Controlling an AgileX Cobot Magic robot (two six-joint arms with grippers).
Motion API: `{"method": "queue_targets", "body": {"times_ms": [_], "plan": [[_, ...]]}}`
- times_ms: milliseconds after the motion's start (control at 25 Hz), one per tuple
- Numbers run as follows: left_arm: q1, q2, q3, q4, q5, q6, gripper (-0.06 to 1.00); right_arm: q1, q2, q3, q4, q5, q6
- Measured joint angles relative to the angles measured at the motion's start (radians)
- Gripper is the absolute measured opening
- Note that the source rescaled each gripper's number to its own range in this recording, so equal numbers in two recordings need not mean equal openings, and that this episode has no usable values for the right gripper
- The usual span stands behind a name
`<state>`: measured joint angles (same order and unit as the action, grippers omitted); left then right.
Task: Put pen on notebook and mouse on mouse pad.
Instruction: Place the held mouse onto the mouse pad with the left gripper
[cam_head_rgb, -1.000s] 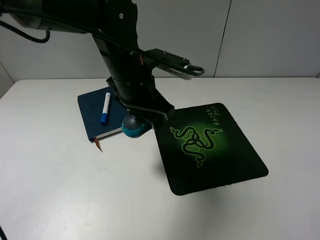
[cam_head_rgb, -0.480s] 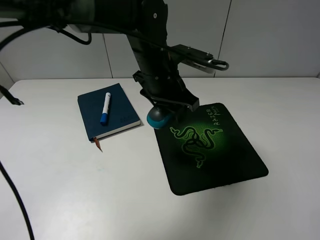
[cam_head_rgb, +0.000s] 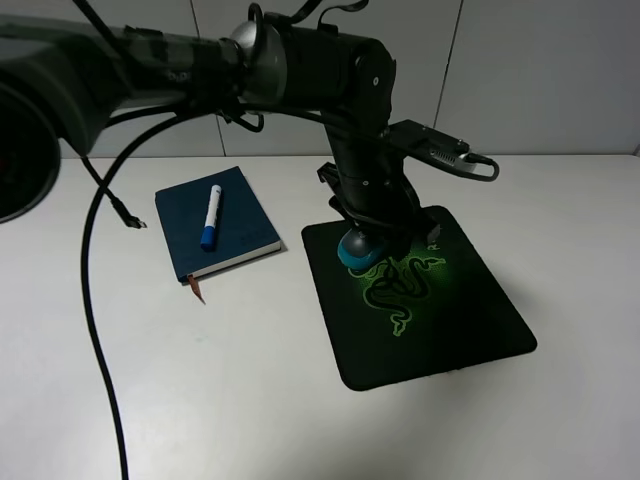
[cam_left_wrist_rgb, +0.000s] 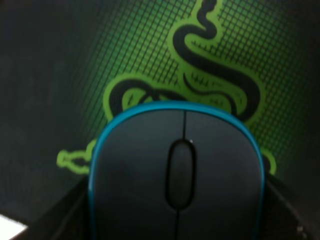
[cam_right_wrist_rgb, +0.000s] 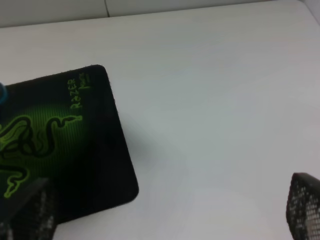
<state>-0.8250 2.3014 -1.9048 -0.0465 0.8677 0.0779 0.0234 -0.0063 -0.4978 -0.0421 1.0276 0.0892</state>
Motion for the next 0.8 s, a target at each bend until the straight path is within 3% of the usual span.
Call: {"method": "queue_targets", "body": {"times_ms": [800], "plan": [[-0.007,0.098,-0.048,-0.029,-0.079,0.002,0.51,0.000,0.000,0.000,0.014,0.000,0.000]]}}
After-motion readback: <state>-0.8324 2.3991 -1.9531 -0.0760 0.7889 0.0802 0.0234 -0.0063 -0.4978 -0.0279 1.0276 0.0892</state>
